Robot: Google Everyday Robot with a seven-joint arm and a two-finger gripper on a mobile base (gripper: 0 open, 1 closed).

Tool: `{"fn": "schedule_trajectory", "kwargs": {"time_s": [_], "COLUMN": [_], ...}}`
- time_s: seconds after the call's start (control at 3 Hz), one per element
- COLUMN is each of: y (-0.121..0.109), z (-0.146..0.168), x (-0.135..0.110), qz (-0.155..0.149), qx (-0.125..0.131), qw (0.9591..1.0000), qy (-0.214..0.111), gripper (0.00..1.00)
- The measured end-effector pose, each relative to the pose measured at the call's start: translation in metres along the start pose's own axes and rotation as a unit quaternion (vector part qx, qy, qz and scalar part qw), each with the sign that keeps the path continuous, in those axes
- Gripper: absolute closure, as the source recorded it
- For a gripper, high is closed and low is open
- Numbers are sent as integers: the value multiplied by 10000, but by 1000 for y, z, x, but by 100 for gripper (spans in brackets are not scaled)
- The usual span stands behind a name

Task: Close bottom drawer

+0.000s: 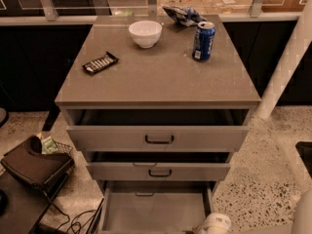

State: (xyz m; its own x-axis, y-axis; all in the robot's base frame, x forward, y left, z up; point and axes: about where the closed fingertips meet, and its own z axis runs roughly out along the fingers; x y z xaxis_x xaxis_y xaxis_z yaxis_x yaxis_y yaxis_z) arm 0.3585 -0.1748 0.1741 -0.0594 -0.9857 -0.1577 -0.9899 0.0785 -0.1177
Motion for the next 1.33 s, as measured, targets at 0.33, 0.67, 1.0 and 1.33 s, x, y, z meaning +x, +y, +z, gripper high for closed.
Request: {"fn": "schedule_trajectory", "kwargs": {"time_s": [0.33, 0.67, 1.0, 1.33], "y": [1, 2, 3, 3], "z": [1, 1, 2, 2], "x": [0, -1, -1, -1], "qz": [0, 0, 0, 0], "qx": [-9, -18, -27, -28], "qw": [10000, 10000, 10000, 10000], "qy": [-3, -6, -9, -9], "gripper": [62, 87, 100, 100]}}
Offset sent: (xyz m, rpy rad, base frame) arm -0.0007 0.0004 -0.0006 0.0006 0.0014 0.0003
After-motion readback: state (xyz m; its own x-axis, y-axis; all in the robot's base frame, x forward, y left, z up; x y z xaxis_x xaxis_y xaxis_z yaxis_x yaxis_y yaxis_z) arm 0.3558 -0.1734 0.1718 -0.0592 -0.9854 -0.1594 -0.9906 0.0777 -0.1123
